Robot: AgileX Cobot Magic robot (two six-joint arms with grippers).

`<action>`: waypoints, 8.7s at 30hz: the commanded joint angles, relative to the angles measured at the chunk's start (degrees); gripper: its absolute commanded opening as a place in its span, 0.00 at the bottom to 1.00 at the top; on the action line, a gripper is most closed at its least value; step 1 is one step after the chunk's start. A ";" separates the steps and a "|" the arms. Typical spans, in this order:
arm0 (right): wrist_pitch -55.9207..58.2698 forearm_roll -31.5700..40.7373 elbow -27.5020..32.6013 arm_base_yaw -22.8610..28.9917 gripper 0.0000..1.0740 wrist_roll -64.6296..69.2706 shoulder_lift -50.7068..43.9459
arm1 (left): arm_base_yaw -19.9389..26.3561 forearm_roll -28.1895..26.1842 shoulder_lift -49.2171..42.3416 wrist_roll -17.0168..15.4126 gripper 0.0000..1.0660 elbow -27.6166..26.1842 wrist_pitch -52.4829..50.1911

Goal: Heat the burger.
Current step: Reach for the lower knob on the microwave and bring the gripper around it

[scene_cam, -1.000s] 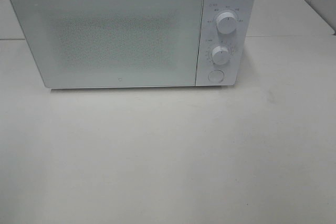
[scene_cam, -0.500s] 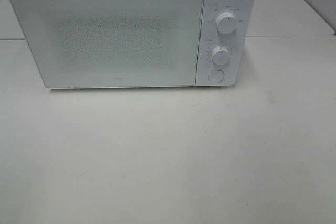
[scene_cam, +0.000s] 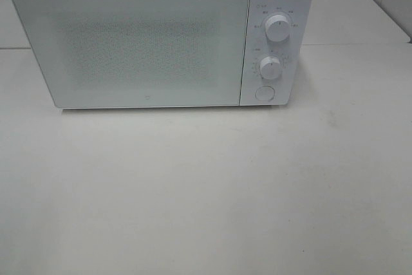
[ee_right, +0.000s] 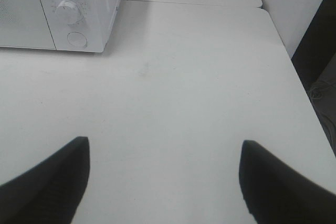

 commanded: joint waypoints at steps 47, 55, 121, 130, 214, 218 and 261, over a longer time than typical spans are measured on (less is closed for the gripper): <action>-38.90 -0.34 -2.18 0.74 0.71 -0.17 30.88 | 0.00 -0.17 -1.32 -0.40 0.94 0.17 -0.23; -47.15 -0.29 -2.18 0.74 0.71 0.00 39.36 | 0.00 -0.17 -1.32 -0.40 0.94 0.17 -0.23; -123.82 50.94 1.95 37.41 0.71 -24.01 100.15 | 0.00 -0.11 -1.32 -0.40 0.94 0.17 -0.23; -125.99 52.31 -2.18 37.30 0.71 -23.84 104.85 | 0.00 -0.11 -1.32 -0.40 0.94 0.17 -0.23; -132.93 46.52 -18.62 28.76 0.00 -12.72 119.58 | 0.00 -0.11 -0.97 -0.40 0.94 0.17 -0.23; -131.55 43.09 -18.62 28.76 0.00 0.86 119.58 | 0.00 -0.11 -0.97 -0.40 0.94 0.17 -0.23; -137.11 28.02 -18.91 28.76 0.00 92.70 119.58 | 0.00 -0.11 -0.97 -0.40 0.94 0.17 -0.23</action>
